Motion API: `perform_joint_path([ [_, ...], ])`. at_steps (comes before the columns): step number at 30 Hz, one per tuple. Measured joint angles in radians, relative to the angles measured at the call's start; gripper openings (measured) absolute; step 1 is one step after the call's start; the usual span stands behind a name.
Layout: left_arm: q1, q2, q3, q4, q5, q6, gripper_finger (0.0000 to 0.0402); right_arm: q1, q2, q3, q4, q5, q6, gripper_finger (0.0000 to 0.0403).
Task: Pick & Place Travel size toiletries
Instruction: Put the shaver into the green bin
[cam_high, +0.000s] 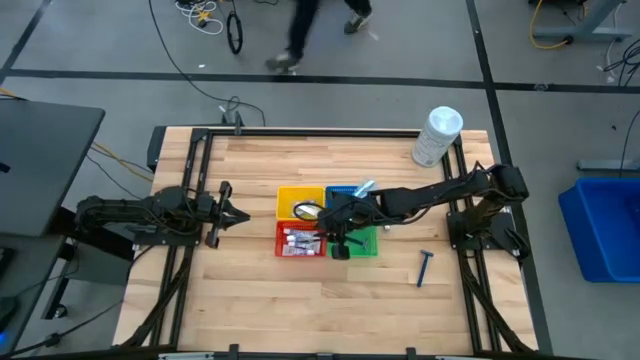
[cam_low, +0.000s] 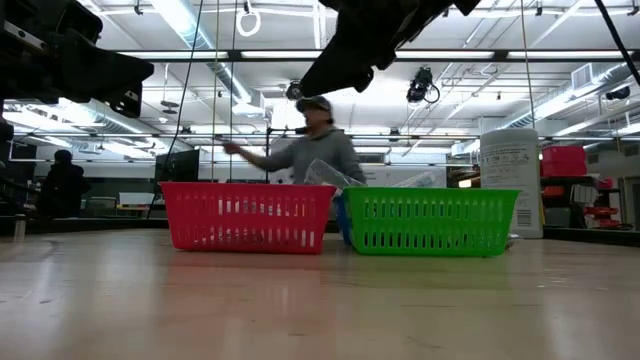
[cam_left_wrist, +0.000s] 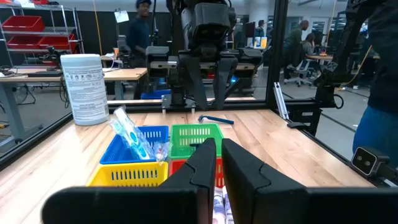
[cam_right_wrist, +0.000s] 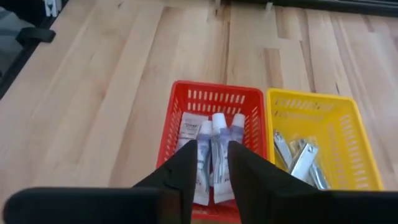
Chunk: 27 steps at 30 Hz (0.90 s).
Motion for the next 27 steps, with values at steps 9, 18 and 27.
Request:
perform_joint_path([
  [9, 0.0, 0.0, 0.0, -0.003, 0.0, 0.0, 0.0032, 0.003, -0.046, 0.0, -0.099, 0.0, 0.0, 0.0064],
  [18, 0.0, 0.003, 0.0, -0.001, 0.0, 0.0, 0.0032, 0.013, -0.074, 0.0, -0.173, 0.0, 0.0, 0.0055],
  [27, 0.0, 0.004, 0.0, 0.0, 0.001, 0.0, 0.0032, 0.012, -0.152, -0.04, -0.168, 0.002, -0.039, 0.0031],
])
